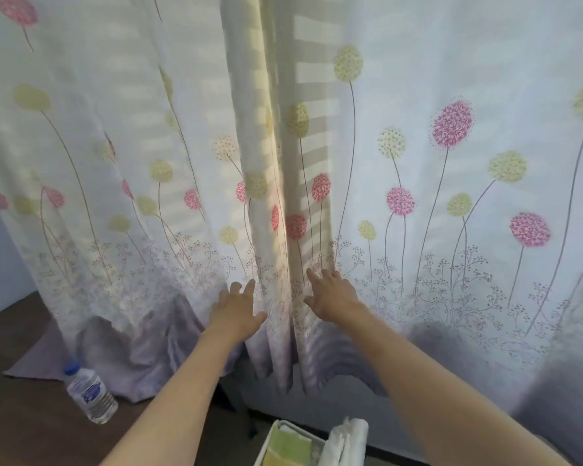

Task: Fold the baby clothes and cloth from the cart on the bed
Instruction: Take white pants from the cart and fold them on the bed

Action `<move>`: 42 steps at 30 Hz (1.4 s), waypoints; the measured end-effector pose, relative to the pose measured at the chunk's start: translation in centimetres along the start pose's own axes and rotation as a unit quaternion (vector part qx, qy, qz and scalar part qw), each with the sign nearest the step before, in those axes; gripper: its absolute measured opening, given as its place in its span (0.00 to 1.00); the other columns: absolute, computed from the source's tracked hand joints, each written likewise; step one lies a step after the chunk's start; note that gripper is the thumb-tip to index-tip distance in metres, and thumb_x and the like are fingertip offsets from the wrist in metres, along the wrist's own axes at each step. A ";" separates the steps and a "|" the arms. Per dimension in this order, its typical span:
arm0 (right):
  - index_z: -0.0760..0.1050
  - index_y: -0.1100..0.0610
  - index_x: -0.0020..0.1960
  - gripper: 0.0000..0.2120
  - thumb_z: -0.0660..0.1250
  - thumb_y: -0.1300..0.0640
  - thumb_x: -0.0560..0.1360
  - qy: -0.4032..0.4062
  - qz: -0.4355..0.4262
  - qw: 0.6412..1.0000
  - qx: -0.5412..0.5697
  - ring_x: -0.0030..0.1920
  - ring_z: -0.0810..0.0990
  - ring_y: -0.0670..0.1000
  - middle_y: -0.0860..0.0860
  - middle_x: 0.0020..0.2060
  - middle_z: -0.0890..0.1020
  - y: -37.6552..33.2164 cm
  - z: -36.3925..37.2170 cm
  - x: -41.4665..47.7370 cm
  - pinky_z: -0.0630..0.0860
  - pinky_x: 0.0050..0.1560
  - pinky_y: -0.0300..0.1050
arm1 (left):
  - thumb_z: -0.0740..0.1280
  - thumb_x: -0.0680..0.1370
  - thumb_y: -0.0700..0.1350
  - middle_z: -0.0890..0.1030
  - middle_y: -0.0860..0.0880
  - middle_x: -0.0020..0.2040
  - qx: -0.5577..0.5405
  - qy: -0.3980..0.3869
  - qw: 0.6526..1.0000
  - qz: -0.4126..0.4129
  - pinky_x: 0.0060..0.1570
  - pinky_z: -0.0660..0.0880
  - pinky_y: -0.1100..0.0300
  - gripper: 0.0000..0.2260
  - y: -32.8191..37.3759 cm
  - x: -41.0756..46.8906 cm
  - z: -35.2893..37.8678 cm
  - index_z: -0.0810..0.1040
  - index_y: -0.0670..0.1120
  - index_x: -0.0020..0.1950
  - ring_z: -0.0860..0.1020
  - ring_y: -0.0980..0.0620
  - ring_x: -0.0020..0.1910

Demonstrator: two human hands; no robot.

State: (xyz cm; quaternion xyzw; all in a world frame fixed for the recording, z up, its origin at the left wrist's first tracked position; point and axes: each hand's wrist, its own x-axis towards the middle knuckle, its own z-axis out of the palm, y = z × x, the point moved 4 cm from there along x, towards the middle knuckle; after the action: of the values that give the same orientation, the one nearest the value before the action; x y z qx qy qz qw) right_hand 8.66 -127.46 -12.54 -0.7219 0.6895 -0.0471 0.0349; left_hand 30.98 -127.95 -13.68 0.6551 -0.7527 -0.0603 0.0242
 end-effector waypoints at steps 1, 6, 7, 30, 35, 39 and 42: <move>0.51 0.51 0.85 0.35 0.63 0.45 0.85 -0.009 0.009 1.000 0.007 0.79 0.63 0.63 0.59 0.81 0.63 0.7 0.8 0.0 0.72 0.72 0.61 | 0.63 0.82 0.65 0.57 0.44 0.84 -0.006 -0.012 1.000 0.004 0.74 0.70 0.40 0.40 0.3 0.4 1.0 0.47 0.53 0.88 0.62 0.37 0.80; 0.52 0.51 0.85 0.33 0.61 0.46 0.85 -0.052 0.052 0.996 0.040 0.77 0.65 0.63 0.61 0.78 0.67 4.2 4.9 -0.1 0.71 0.71 0.62 | 0.63 0.83 0.63 0.59 0.42 0.83 -0.044 -0.055 0.997 0.019 0.72 0.72 0.39 0.40 2.2 1.4 6.6 0.49 0.52 0.88 0.65 0.36 0.77; 0.52 0.52 0.85 0.32 0.61 0.47 0.85 -0.057 0.051 0.996 0.042 0.76 0.66 0.63 0.61 0.77 0.68 4.9 6.0 -0.2 0.70 0.71 0.61 | 0.63 0.83 0.62 0.60 0.41 0.83 -0.053 -0.060 0.997 0.022 0.72 0.71 0.39 0.39 2.7 1.3 7.8 0.50 0.51 0.88 0.65 0.35 0.77; 0.52 0.51 0.86 0.36 0.64 0.47 0.83 -0.250 0.167 0.944 0.134 0.75 0.65 0.65 0.62 0.79 0.61 5.3 44.2 -14.9 0.73 0.69 0.61 | 0.64 0.83 0.60 0.64 0.39 0.81 -0.112 -0.344 0.932 -0.029 0.74 0.68 0.38 0.35 0.8 -9.0 45.7 0.53 0.57 0.87 0.66 0.31 0.78; 0.58 0.48 0.84 0.35 0.66 0.42 0.81 -0.191 0.173 0.962 0.089 0.66 0.71 0.63 0.62 0.71 0.69 4.8 46.3 -16.8 0.74 0.65 0.55 | 0.65 0.83 0.60 0.68 0.40 0.73 -0.165 -0.369 0.915 -0.005 0.70 0.72 0.38 0.33 1.5 -10.5 50.4 0.53 0.65 0.85 0.71 0.33 0.70; 0.62 0.48 0.82 0.34 0.67 0.42 0.80 -0.163 0.203 0.958 0.120 0.62 0.73 0.62 0.60 0.63 0.72 4.2 46.6 -17.2 0.75 0.64 0.55 | 0.63 0.84 0.62 0.68 0.41 0.75 -0.219 -0.377 0.900 -0.007 0.73 0.70 0.37 0.30 2.1 -11.1 52.9 0.54 0.69 0.84 0.70 0.35 0.73; 0.59 0.47 0.84 0.35 0.67 0.45 0.80 -0.183 0.223 0.943 0.170 0.59 0.74 0.62 0.58 0.61 0.69 3.5 47.2 -17.8 0.78 0.60 0.56 | 0.62 0.83 0.63 0.68 0.40 0.76 -0.260 -0.381 0.887 -0.024 0.75 0.69 0.39 0.30 2.2 -11.4 53.9 0.54 0.72 0.82 0.71 0.35 0.75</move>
State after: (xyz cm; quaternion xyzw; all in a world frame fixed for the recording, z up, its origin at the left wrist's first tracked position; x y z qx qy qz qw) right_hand 9.88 -110.54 -60.15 -0.5296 0.7962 -0.0218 0.2918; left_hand 24.15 -113.15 -66.35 0.5696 -0.6457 -0.4993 -0.0967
